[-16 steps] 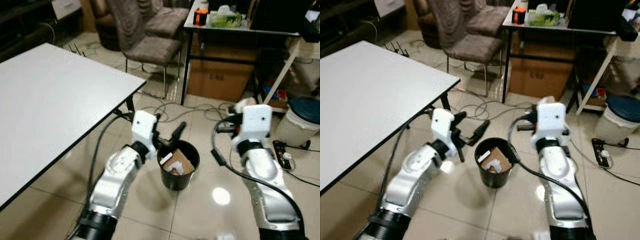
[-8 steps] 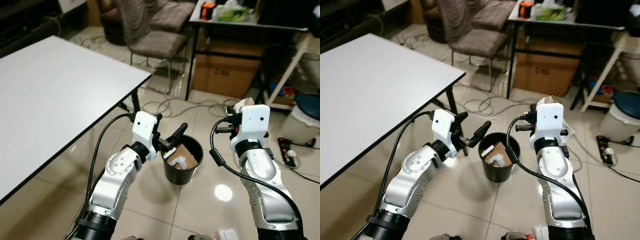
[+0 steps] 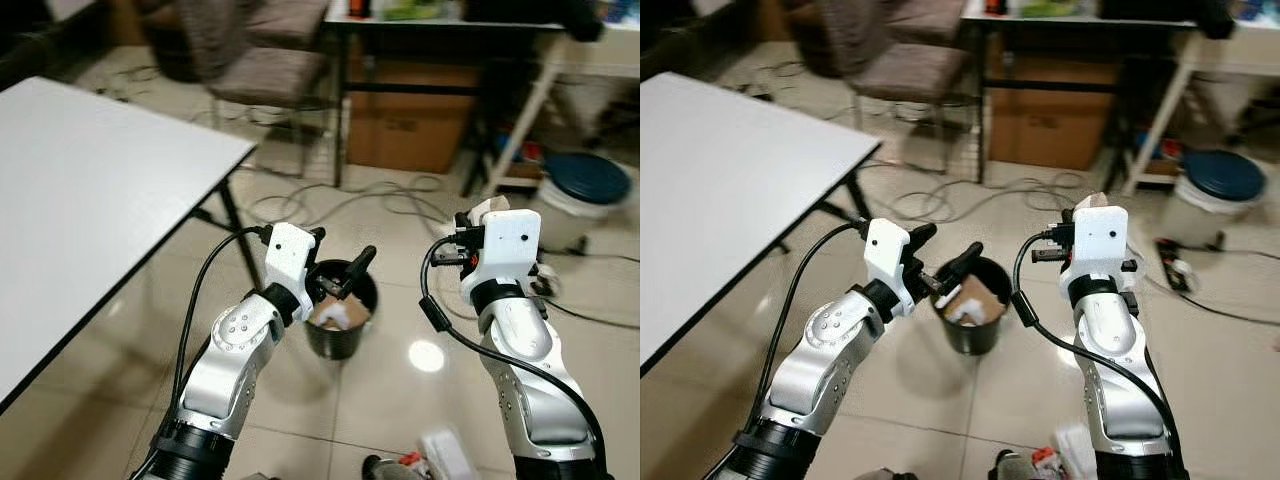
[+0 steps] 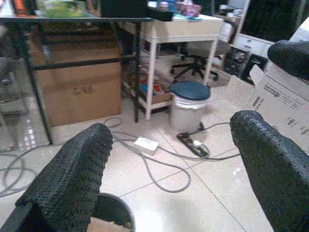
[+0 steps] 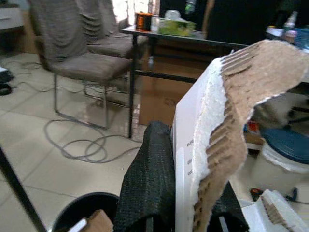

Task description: Picking trash to rubbish bin

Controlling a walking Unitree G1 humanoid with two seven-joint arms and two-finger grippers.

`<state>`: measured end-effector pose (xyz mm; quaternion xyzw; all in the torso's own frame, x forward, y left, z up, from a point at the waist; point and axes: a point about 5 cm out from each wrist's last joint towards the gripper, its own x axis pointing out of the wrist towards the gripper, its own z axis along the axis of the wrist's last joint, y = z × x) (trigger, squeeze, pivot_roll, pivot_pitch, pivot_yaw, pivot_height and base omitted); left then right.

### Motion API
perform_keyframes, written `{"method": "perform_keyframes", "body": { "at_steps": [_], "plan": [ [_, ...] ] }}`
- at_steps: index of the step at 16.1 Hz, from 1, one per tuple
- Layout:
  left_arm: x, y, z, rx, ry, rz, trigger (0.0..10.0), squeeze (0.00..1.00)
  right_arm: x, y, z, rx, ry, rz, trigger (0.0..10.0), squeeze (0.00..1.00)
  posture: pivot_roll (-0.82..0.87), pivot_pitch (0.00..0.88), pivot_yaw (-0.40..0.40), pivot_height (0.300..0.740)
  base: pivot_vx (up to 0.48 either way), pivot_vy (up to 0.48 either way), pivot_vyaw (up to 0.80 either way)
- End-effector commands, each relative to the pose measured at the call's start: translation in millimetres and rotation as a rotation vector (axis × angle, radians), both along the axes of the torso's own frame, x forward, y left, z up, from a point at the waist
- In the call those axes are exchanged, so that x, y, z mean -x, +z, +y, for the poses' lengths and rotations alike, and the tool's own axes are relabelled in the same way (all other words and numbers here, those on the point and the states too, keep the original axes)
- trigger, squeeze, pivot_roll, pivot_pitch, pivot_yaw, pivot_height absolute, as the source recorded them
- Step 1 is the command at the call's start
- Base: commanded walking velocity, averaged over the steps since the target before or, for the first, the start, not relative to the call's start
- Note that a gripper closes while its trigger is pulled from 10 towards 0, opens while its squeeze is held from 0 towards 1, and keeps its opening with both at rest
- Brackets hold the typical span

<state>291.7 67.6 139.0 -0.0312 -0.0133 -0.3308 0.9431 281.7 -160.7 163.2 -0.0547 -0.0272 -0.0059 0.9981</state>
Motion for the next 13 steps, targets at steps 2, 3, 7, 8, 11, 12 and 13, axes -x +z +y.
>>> {"method": "perform_keyframes", "body": {
  "at_steps": [2, 3, 7, 8, 11, 12, 13],
  "plan": [
    [0.7, 2.7, -0.4, -0.008, -0.007, -0.020, 10.0, 0.00, 0.6, 1.0, -0.2, 0.009, -0.004, 0.002, 10.0, 0.00, -0.09, 0.094, 0.048, 0.740, 0.000, 0.000, -0.76],
    [0.7, 2.7, -0.2, -0.007, -0.005, -0.020, 10.0, 0.00, 0.7, 0.9, -0.2, 0.009, -0.004, 0.002, 10.0, 0.00, -0.09, 0.094, 0.048, 0.740, 0.000, 0.000, -0.76],
    [0.1, 2.7, 0.2, -0.008, -0.001, -0.021, 10.0, 0.00, 0.8, 0.0, -0.1, 0.011, -0.004, 0.005, 10.0, 0.00, -0.09, 0.094, 0.049, 0.740, 0.000, 0.000, -0.76],
    [0.0, 2.5, 0.2, -0.010, -0.002, -0.020, 10.0, 0.00, 0.8, 0.0, -0.1, 0.011, -0.005, 0.004, 10.0, 0.00, -0.09, 0.094, 0.049, 0.740, 0.000, 0.000, -0.71],
    [0.1, 2.5, 0.7, -0.009, 0.001, -0.020, 10.0, 0.00, 1.2, 0.0, 0.4, 0.012, -0.002, 0.000, 10.0, 0.00, -0.09, 0.094, 0.049, 0.740, 0.000, 0.000, -0.15],
    [0.0, 2.7, 1.0, -0.008, 0.002, -0.020, 10.0, 0.00, 1.2, 0.2, 0.7, 0.012, -0.001, -0.001, 10.0, 0.00, -0.09, 0.094, 0.050, 0.740, 0.000, 0.000, 0.00],
    [-0.3, 3.1, 1.3, -0.006, 0.004, -0.022, 10.0, 0.00, 1.3, 0.2, 0.7, 0.012, -0.001, -0.002, 10.0, 0.00, -0.09, 0.094, 0.050, 0.740, 0.000, 0.000, 0.00]
  ]
}}
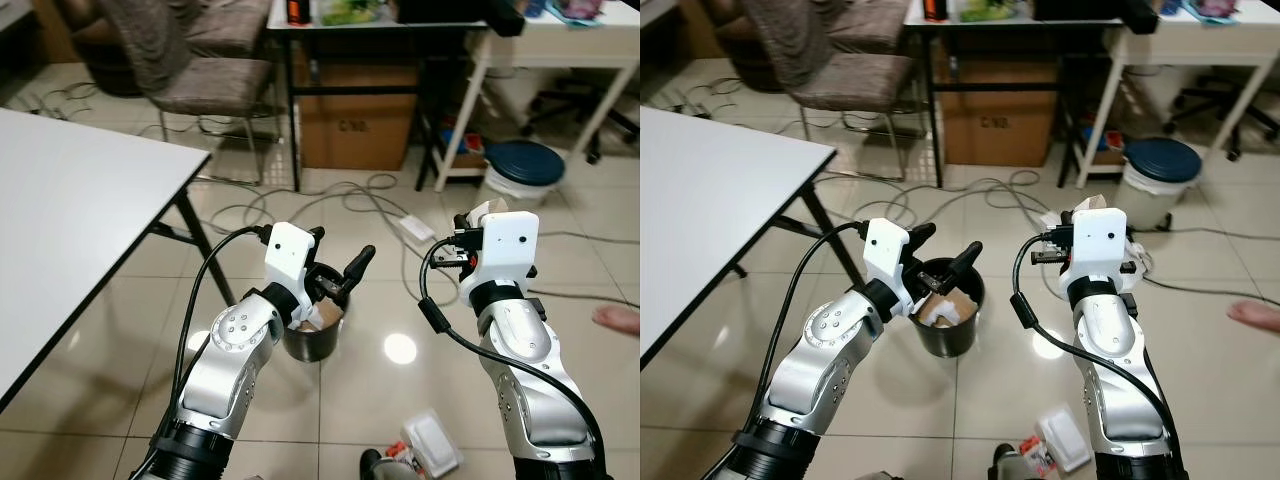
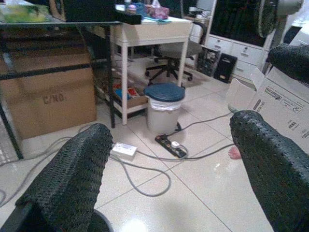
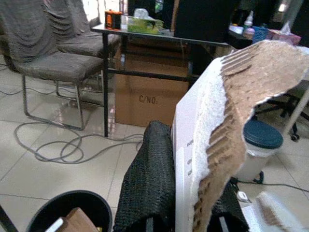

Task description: Picking trash to rubbish bin

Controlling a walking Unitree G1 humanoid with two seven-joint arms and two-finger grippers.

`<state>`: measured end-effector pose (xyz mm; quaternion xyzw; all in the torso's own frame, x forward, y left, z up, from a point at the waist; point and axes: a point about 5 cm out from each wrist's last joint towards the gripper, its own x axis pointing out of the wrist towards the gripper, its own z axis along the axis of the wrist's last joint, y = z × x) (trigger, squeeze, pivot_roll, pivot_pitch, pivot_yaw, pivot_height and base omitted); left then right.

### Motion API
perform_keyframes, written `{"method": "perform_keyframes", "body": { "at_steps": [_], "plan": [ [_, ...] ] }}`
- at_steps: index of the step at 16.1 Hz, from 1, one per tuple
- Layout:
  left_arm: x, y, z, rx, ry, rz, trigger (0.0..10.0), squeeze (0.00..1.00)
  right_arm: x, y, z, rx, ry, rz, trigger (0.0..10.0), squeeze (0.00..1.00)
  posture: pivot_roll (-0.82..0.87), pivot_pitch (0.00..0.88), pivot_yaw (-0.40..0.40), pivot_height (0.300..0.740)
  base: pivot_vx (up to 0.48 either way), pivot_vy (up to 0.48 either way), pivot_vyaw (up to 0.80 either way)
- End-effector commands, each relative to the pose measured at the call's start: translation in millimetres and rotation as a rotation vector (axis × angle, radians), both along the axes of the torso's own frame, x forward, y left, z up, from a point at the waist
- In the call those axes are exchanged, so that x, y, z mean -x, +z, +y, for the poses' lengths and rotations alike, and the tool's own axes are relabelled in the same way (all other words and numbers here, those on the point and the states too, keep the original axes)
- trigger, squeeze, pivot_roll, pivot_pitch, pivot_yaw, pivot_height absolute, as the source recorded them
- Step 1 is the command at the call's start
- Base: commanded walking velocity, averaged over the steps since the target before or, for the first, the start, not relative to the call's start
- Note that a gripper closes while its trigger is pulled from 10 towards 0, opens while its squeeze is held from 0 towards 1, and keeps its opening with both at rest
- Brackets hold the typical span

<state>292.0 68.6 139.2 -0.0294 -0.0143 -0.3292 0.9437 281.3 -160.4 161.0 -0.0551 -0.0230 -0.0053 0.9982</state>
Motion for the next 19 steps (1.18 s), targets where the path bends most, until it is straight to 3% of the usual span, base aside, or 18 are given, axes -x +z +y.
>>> {"method": "perform_keyframes", "body": {
  "at_steps": [1, 6, 15, 19],
  "plan": [
    [-0.1, 3.2, 0.4, -0.003, 0.002, -0.021, 10.0, 0.00, 0.9, 2.3, 0.0, 0.013, -0.002, -0.011, 10.0, 0.00, -0.09, 0.094, 0.050, 0.740, 0.000, 0.000, 0.00],
    [-0.5, 3.8, -0.1, -0.006, -0.009, -0.026, 10.0, 0.00, 1.1, 2.3, 0.9, 0.015, -0.002, -0.013, 10.0, 0.00, -0.09, 0.095, 0.056, 0.740, 0.049, 0.000, 0.00],
    [0.8, 2.3, -1.9, -0.018, -0.020, -0.028, 10.0, 0.00, 2.2, 2.6, 0.4, 0.020, -0.005, -0.012, 10.0, 0.00, -0.10, 0.102, 0.057, 0.740, 0.462, 0.000, 0.00],
    [-2.6, 0.1, -0.7, -0.039, 0.024, -0.024, 10.0, 0.00, 3.1, 3.0, 0.0, 0.020, -0.006, -0.013, 10.0, 0.00, -0.10, 0.104, 0.059, 0.740, 0.329, 0.000, 0.00]
  ]
}}
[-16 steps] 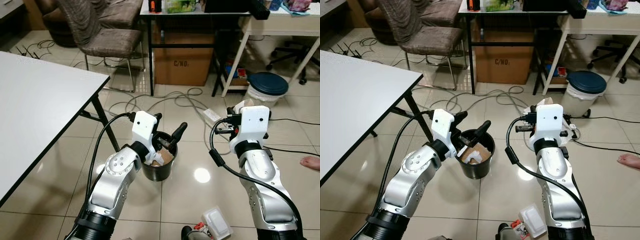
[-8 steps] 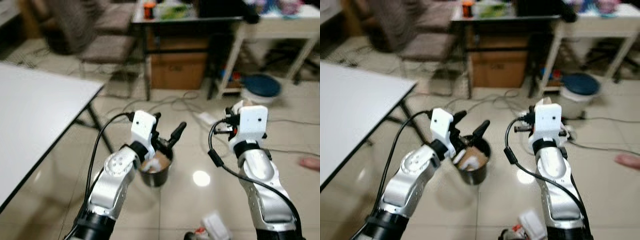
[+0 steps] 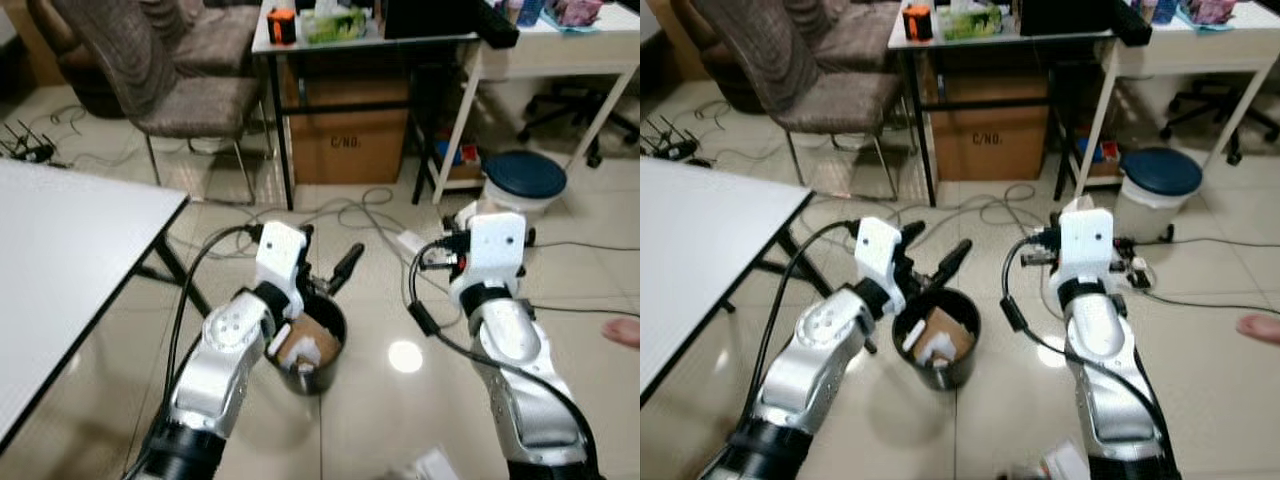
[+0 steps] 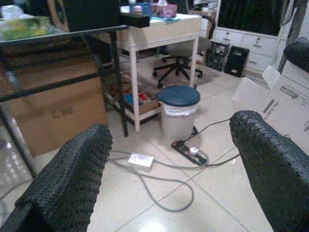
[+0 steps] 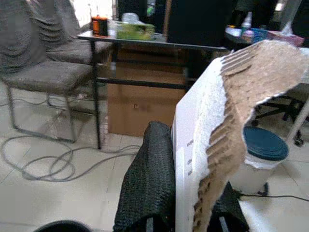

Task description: Picking trash to rubbish bin

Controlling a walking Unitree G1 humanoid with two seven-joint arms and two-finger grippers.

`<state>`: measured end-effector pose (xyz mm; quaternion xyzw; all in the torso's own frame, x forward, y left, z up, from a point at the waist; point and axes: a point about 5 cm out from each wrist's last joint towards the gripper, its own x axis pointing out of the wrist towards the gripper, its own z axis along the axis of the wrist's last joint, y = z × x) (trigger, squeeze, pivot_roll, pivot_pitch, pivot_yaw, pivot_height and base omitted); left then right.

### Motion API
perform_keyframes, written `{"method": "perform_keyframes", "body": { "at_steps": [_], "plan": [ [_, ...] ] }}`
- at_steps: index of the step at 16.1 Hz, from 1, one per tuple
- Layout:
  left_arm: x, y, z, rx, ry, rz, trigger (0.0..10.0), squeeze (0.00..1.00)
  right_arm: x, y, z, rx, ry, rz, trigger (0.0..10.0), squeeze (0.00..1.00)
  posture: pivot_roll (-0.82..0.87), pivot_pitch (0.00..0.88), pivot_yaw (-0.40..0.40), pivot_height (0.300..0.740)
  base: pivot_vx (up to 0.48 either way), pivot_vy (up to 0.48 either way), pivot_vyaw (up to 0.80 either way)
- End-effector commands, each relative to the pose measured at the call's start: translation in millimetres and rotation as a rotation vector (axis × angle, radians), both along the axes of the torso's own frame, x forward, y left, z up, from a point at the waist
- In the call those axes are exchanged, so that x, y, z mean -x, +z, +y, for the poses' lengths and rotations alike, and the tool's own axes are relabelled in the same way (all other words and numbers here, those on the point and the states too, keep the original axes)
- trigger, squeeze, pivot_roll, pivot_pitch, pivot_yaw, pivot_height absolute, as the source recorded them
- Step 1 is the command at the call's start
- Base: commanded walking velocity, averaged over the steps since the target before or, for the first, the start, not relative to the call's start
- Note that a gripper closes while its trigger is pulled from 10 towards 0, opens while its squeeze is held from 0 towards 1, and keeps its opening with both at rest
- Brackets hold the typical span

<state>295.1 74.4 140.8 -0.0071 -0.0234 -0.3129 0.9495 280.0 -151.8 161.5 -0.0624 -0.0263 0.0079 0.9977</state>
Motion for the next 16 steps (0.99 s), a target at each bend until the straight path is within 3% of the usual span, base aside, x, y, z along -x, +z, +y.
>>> {"method": "perform_keyframes", "body": {
  "at_steps": [1, 7, 11, 14, 16],
  "plan": [
    [0.1, -1, -6.3, 0.009, -0.007, 0.005, 10.0, 0.00, 2.1, 3, -8.3, 0.011, -0.027, -0.011, 10.0, 0.00, -0.10, 0.104, 0.061, 0.740, 0.000, 0.000, 0.00],
    [-2.6, 1, -4.4, 0.004, 0.015, -0.003, 10.0, 0.00, 1.6, 4, -2.9, 0.020, -0.002, -0.020, 10.0, 0.00, -0.10, 0.100, 0.061, 0.740, 0.000, 0.000, 0.38],
    [-14.1, 4, 15.9, -0.042, 0.176, -0.055, 10.0, 0.00, 0.1, 4, -2.7, 0.013, -0.007, -0.022, 10.0, 0.00, -0.09, 0.095, 0.066, 0.740, 0.000, 0.000, 0.00],
    [-17.9, 4, 27.2, -0.046, 0.229, -0.055, 10.0, 0.00, 0.8, 3, -2.5, 0.008, -0.010, -0.022, 10.0, 0.00, -0.09, 0.095, 0.066, 0.740, 0.000, 0.000, 0.00],
    [-17.5, 4, 24.7, -0.054, 0.209, -0.056, 10.0, 0.00, 0.4, 3, -1.1, 0.006, -0.008, -0.022, 10.0, 0.00, -0.09, 0.097, 0.072, 0.740, 0.000, 0.000, 0.00]
  ]
}}
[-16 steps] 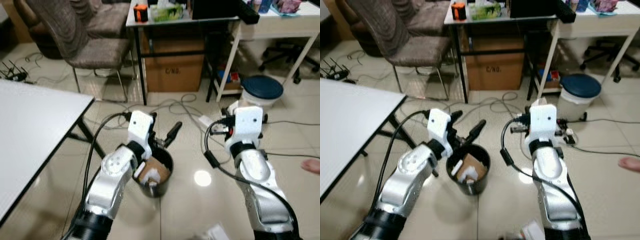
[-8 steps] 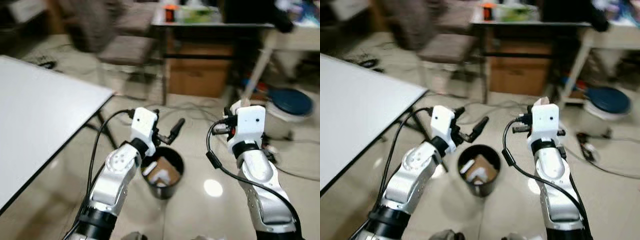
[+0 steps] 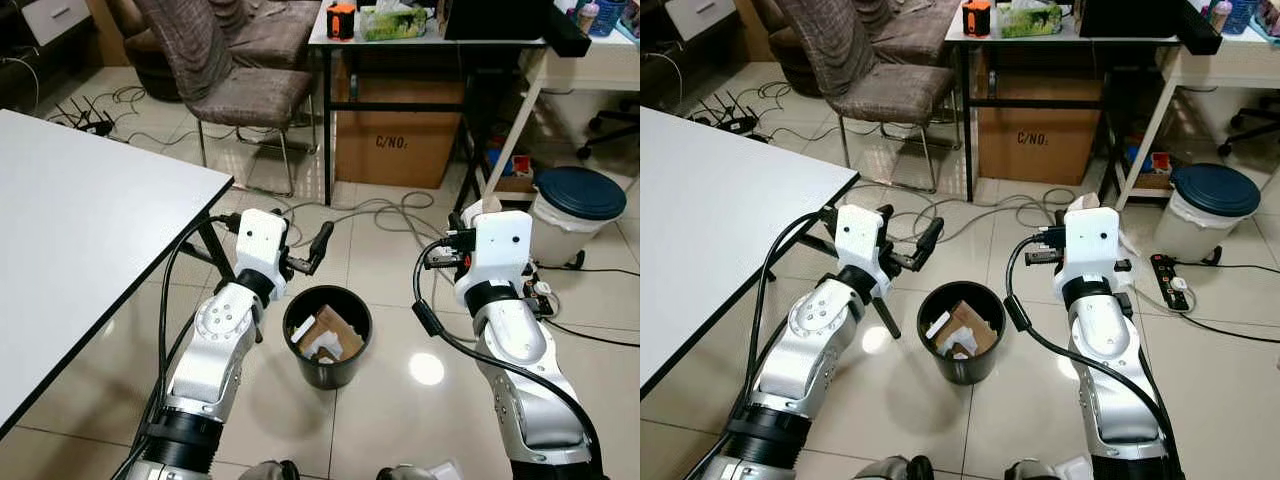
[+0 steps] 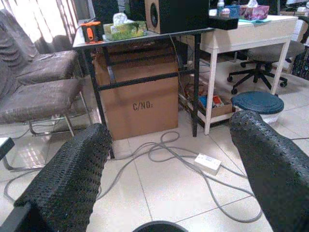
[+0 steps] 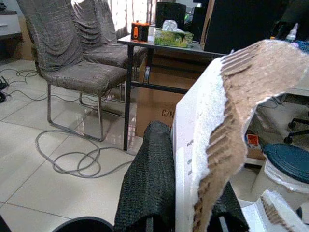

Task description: Picking trash to rubbish bin

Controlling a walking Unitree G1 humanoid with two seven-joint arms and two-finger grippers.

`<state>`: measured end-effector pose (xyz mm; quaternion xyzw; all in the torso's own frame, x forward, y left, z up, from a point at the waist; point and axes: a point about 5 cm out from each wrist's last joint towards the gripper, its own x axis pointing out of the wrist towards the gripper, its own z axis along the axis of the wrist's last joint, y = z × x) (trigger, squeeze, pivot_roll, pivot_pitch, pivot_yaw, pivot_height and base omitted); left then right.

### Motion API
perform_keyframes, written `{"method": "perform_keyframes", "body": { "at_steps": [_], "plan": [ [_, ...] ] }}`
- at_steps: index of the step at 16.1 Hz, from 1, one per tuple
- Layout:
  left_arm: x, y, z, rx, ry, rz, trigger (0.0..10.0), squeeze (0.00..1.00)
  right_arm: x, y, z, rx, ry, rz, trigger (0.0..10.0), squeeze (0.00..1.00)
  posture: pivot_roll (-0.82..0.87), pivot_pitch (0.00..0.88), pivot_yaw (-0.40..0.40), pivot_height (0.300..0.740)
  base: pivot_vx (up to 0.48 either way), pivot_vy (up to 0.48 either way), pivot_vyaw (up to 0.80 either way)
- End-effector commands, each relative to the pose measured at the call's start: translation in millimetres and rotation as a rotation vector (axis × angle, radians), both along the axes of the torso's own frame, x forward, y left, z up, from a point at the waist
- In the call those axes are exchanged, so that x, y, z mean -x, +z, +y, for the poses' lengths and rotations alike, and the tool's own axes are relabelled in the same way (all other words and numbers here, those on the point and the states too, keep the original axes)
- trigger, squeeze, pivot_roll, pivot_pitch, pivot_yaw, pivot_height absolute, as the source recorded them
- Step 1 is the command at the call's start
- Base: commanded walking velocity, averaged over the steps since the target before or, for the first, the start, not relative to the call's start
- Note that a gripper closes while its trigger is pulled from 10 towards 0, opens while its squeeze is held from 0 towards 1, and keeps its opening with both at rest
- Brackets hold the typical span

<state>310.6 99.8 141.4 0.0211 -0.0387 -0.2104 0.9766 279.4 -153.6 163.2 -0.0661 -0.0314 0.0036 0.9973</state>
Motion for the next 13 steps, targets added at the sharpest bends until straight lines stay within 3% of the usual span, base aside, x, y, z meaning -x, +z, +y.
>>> {"method": "perform_keyframes", "body": {
  "at_steps": [1, 6, 10, 13],
  "plan": [
    [-2.1, 2, -1.7, -0.014, -0.004, -0.010, 10.0, 0.00, -0.2, 2, 0.9, 0.000, 0.000, -0.013, 10.0, 0.00, -0.09, 0.097, 0.073, 0.740, 0.000, 0.000, 0.00],
    [-6.9, -2, 8.0, -0.051, 0.072, -0.007, 10.0, 0.00, 0.3, 3, 1.2, 0.001, -0.004, -0.021, 10.0, 0.00, -0.09, 0.096, 0.077, 0.740, 0.000, 0.000, 0.00],
    [-8.1, -6, 30.3, -0.078, 0.155, -0.009, 10.0, 0.00, 3.2, 4, -1.1, 0.015, -0.010, -0.038, 10.0, 0.00, -0.09, 0.095, 0.079, 0.740, 0.000, 0.000, 0.00],
    [-0.4, -11, 60.5, -0.107, 0.236, -0.009, 10.0, 0.00, 15.6, 4, -9.8, 0.024, -0.029, -0.047, 10.0, 0.00, -0.09, 0.098, 0.080, 0.740, 0.000, 0.000, 0.00]
  ]
}}
